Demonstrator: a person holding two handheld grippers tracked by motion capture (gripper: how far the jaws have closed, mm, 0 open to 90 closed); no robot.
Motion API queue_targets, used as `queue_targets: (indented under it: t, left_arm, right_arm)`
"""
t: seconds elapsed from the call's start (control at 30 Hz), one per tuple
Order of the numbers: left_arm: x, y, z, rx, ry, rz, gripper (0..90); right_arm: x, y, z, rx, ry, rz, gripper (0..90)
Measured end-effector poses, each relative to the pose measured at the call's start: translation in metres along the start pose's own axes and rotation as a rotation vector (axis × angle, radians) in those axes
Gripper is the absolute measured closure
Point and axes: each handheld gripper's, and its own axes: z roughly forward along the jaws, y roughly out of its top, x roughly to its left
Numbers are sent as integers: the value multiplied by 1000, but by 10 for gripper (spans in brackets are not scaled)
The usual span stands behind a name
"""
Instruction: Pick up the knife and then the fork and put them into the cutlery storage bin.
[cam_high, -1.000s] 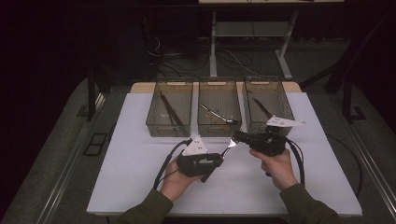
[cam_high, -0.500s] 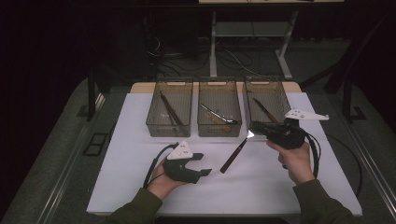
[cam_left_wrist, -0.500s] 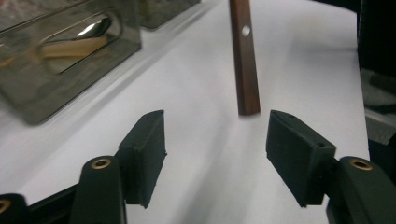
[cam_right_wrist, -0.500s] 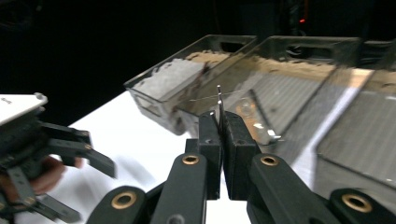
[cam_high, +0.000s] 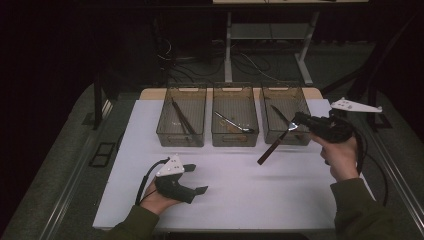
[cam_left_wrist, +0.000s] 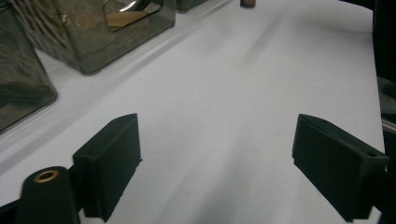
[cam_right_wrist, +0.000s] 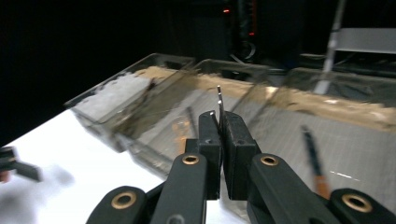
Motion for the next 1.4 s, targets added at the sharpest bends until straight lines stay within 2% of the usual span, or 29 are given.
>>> queue_targets:
  t: [0.1,0.2,0.3,0.43,0.57,0.7,0.83,1.0,1.1,1.23,1.33,1.4]
  left_arm:
    - [1,-3,-5,10,20,2,91]
    - [4,-6,-9,8,43,-18,31]
    - [6,-8,-12,15,44,-37,0]
    - [5,-9,-13,16,47,-41,0]
    - [4,-9,-11,17,42,-42,0]
    - [4,-9,-9,18,35,-45,0]
    - [4,-9,-8,26,34,-46,0]
    - [4,-9,-8,30,34,-43,0]
    - [4,-9,-7,25,31,-52,0]
    - [4,-9,-6,32,26,-47,0]
    - [4,-9,-4,36,23,-44,0]
    - [4,-9,-4,40,22,-42,0]
  right_arm:
    - [-10,13,-4,-5,-41,-1,873]
    - [-20,27,-8,-24,-75,1,872]
    - [-30,41,-7,-33,-119,-4,872]
    - [-41,57,1,-30,-182,-16,872]
    - [-55,63,16,3,-248,-23,872]
    - [-68,60,32,39,-277,-7,872]
    - [-76,51,51,88,-286,32,872]
    - [-81,42,69,143,-268,67,871]
    - [-86,36,75,169,-269,79,868]
    - [-96,29,79,195,-265,121,864]
    - [-103,24,81,187,-259,154,857]
    - [-106,20,83,200,-284,141,831]
